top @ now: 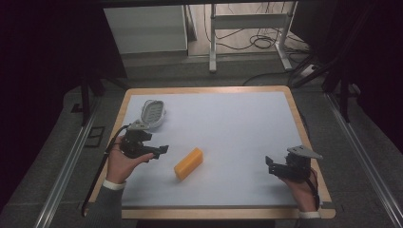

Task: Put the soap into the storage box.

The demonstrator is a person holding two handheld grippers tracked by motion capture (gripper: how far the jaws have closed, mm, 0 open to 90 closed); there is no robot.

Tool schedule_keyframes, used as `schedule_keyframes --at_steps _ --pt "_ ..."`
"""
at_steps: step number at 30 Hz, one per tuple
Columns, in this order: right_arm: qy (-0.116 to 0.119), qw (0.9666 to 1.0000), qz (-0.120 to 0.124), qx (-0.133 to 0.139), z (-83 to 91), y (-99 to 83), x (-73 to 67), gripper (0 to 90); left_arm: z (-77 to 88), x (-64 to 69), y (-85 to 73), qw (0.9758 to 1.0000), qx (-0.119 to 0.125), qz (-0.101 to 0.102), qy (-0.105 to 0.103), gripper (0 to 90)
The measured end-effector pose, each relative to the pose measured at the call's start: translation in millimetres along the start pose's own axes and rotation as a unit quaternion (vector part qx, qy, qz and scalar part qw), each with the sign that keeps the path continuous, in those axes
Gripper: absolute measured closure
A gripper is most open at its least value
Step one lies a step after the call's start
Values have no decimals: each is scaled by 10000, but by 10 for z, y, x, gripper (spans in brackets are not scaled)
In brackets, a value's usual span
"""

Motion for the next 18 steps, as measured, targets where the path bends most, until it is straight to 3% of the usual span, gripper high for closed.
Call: schedule_keyframes --at_steps 18 --pt "-38 9999 55 -149 -25 -34 11 51 -174 282 154 9991 -162 -392 -86 166"
Point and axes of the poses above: each handheld gripper's, and its own axes: z roughly backward along the jaws, y roughly out of its top, x roughly to its right, the point moved 5 cm from there along -z, roughly forward along the jaws, and after that the axes turned 5 degrees about -x, right-handed, at the moved point
